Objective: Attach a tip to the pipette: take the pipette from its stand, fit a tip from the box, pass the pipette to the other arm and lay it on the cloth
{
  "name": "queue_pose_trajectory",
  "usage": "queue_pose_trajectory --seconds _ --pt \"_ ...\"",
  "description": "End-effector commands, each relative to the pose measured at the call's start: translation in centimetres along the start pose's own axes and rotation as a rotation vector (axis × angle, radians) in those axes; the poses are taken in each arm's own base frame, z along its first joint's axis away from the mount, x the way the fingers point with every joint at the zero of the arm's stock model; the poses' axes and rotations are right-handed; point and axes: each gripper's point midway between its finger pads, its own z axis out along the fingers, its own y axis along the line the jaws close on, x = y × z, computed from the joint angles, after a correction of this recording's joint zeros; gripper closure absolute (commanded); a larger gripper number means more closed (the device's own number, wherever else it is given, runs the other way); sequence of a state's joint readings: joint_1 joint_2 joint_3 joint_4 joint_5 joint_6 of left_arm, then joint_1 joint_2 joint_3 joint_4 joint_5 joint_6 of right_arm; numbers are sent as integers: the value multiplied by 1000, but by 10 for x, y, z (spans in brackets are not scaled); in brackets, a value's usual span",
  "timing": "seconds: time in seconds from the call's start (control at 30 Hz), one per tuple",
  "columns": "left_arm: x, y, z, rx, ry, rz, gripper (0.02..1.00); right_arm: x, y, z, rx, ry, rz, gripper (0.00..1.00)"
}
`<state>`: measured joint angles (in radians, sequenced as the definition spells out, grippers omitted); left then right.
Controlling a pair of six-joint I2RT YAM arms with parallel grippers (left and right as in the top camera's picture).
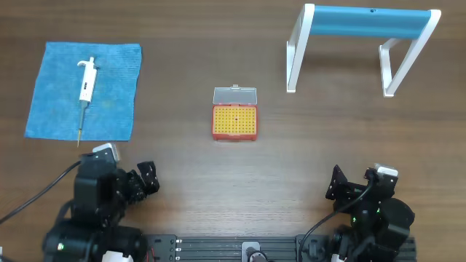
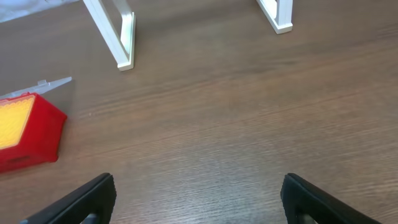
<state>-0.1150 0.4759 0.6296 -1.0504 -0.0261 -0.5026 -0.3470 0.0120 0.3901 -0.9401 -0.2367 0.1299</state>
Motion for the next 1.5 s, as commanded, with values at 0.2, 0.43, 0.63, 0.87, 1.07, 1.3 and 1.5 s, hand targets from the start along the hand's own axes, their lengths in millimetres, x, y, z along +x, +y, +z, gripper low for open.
queue_pose_trajectory --seconds 0.2,0.43,0.63,0.87,1.07,1.3,1.5 --pt "-94 -38 -27 159 -659 314 23 1 -3 1 15 -6 10 143" --pt "-76 -26 0 232 -731 282 25 1 -3 1 15 -6 10 143" --pt "-59 -23 25 242 -702 292 25 1 -3 1 15 -6 10 143" --pt "-65 -26 31 266 -780 296 25 1 -3 1 15 -6 10 143" --pt "-65 -26 32 268 -787 296 25 1 -3 1 15 -6 10 143" --pt "-65 -26 32 267 -786 296 23 1 -3 1 15 -6 10 143" --pt "-65 -26 32 268 -786 296 25 1 -3 1 15 -6 10 143"
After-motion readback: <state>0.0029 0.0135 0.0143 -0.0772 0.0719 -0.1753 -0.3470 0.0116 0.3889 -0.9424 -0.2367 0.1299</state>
